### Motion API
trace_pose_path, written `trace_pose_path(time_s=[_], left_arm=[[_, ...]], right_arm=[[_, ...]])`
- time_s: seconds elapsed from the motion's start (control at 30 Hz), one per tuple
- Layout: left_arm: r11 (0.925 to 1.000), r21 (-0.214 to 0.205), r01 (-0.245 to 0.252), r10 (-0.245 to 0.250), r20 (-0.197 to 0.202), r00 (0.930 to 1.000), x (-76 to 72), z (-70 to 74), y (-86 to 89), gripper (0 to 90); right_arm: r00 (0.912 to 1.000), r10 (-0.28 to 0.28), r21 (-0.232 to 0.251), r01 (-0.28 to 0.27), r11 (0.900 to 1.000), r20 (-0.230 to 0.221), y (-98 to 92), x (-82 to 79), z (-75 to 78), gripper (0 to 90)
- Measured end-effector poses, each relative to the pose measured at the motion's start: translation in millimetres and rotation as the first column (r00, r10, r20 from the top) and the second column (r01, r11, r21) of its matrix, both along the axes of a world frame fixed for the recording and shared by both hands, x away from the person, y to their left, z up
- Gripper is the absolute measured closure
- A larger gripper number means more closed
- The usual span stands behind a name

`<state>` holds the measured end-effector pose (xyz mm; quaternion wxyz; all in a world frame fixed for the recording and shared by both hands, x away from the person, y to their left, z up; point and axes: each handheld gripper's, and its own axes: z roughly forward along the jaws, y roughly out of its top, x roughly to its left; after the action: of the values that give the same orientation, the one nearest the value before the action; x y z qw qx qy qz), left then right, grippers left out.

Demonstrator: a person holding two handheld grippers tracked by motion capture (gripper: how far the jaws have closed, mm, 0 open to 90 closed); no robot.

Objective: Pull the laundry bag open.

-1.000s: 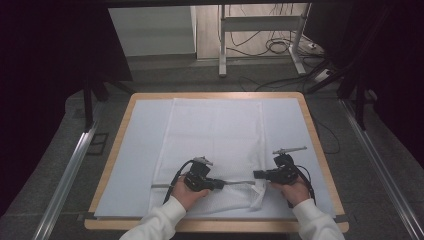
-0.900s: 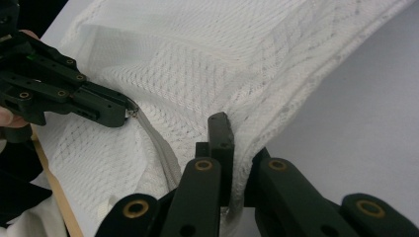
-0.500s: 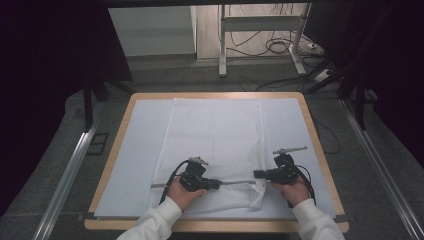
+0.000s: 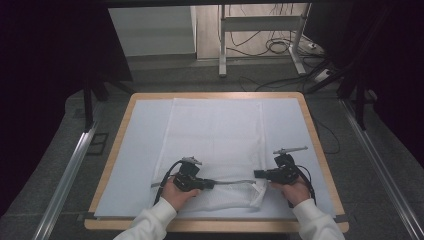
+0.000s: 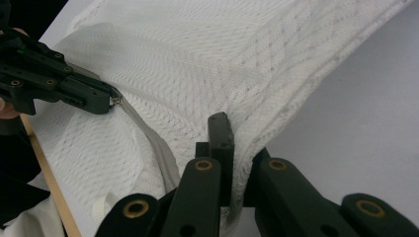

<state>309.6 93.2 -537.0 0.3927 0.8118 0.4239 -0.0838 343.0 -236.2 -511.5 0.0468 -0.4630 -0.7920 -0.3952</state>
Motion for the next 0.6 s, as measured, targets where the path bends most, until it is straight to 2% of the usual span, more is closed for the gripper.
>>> trace_pose_path(time_s=[0.6], left_arm=[[0.9999,0.010,-0.014,0.014,0.006,0.9999,-2.6,0.7,9.6,87.0]], right_arm=[[1.0000,-0.001,0.004,0.001,1.0000,-0.001,-0.1,-0.1,-0.3,88.5]])
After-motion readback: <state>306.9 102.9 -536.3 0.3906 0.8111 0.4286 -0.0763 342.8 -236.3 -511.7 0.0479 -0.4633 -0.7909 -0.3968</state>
